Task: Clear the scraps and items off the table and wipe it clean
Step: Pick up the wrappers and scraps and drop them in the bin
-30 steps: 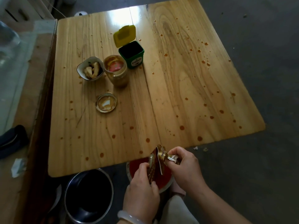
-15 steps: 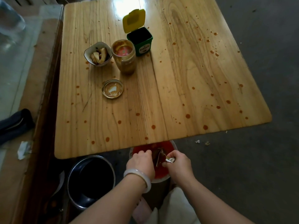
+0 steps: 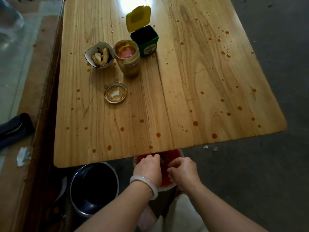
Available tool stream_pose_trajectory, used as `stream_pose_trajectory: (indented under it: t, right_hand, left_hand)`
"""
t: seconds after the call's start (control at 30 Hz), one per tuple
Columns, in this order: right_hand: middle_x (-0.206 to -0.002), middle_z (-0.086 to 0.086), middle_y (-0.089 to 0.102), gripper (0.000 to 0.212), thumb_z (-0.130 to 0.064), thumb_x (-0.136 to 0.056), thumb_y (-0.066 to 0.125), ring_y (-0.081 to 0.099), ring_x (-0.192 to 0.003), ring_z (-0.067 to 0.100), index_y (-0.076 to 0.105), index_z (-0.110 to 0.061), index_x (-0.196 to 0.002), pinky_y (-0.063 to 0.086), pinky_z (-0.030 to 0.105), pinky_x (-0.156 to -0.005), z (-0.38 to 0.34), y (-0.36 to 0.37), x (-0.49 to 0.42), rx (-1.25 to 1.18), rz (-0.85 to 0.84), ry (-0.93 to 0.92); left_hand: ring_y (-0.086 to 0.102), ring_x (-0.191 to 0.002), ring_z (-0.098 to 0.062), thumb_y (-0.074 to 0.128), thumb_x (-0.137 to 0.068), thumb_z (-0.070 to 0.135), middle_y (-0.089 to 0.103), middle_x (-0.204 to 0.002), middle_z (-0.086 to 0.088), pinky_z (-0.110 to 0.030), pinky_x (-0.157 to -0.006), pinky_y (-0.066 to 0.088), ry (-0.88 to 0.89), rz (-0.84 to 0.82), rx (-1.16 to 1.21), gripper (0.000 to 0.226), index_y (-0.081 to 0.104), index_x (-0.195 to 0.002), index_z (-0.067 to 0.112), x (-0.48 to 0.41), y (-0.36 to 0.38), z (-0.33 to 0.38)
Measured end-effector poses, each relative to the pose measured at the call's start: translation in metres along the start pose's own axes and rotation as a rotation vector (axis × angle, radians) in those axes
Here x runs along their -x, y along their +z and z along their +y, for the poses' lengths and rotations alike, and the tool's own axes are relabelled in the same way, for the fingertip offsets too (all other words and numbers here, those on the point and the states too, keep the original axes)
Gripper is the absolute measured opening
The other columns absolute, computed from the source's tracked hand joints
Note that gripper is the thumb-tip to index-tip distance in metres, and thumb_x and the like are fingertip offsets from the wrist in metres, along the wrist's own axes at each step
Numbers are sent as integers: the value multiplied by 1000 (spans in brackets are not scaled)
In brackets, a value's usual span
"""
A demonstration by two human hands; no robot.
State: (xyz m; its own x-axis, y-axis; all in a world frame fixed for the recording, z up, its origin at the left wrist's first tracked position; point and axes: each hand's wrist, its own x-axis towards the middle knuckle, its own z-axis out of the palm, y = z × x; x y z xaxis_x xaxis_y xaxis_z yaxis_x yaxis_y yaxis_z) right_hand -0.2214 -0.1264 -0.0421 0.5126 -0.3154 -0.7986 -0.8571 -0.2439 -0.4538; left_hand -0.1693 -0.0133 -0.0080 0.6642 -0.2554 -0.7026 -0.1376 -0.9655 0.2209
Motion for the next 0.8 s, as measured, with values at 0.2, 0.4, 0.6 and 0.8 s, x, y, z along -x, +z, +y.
stream_pose_trajectory:
  t: [0.2,0.4,0.6,0.8]
  right_hand:
    - [-82,-7,69,16,-37,-83,76,66,-78,5,68,-25,-76,59,28,-72,-14,-13,4,58,27,-100]
    - [-93,-15,64,15,-21,-91,67,59,-93,2,67,-35,-84,53,27,-88,-42,-40,10,87,-16,-267]
    - [-84,-10,64,9,-30,-89,71,62,-80,2,64,-33,-83,54,21,-71,-80,-70,1,34,3,-408]
    - [-97,-14,62,14,-17,-94,65,59,-90,-2,67,-30,-95,51,13,-72,-109,-87,-32,1,18,-462]
  left_hand:
    - [58,-97,-13,51,-92,26,58,-110,4,-29,-82,51,53,81,72,21,52,-114,25,-3,-8,5]
    - [52,-84,0,42,-95,32,53,-99,15,-19,-74,49,158,269,144,13,51,-104,33,3,-21,9]
    - [47,-88,4,49,-93,27,43,-102,22,-13,-73,47,139,392,215,27,48,-118,38,-6,-47,15]
    - [48,-88,1,59,-87,27,43,-102,19,-17,-71,48,3,497,287,32,51,-118,33,-40,-77,20]
